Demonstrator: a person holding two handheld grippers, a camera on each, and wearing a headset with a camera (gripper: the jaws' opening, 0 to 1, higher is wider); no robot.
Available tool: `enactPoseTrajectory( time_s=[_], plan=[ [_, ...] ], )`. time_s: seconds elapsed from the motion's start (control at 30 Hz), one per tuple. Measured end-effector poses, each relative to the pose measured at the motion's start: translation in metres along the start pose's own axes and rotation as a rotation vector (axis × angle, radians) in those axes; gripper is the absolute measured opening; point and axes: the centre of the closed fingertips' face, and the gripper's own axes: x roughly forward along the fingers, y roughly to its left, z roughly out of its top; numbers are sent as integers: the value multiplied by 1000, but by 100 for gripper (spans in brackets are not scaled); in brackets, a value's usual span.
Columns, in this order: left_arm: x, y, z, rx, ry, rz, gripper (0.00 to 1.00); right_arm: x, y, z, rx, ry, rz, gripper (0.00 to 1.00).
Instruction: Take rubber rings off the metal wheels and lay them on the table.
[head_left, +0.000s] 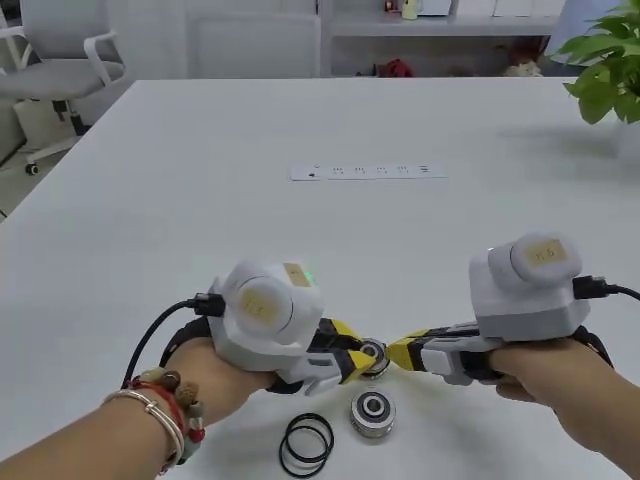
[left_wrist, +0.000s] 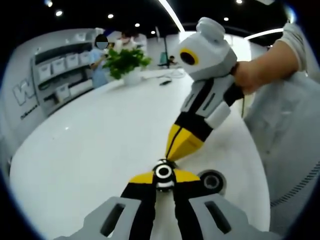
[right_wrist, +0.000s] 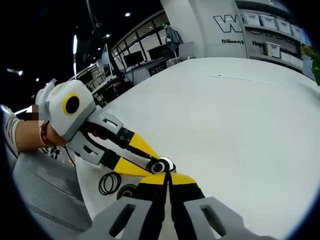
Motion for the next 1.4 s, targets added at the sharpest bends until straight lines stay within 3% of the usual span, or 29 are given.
enactPoseTrajectory(
  time_s=[0.97, 1.03, 1.07, 1.1, 1.17, 1.4],
  plan=[
    [0, -1, 0, 1, -6, 0, 13, 1, 9, 5, -46, -2, 21, 0],
    [0, -1, 0, 1, -6, 0, 13, 1, 12, 7, -44, -11, 32, 0],
    [0, -1, 0, 2, -7, 1, 13, 1, 23, 14, -20, -45, 85, 0],
    [1, -1, 0, 2, -7, 1, 13, 0, 26, 20, -8, -70, 90, 0],
    [1, -1, 0, 0, -8, 2, 14, -1, 22, 20, -68, -45, 53, 0],
    [1, -1, 1, -2, -11, 10, 14, -2, 10, 13, -18, -24, 32, 0]
  ],
)
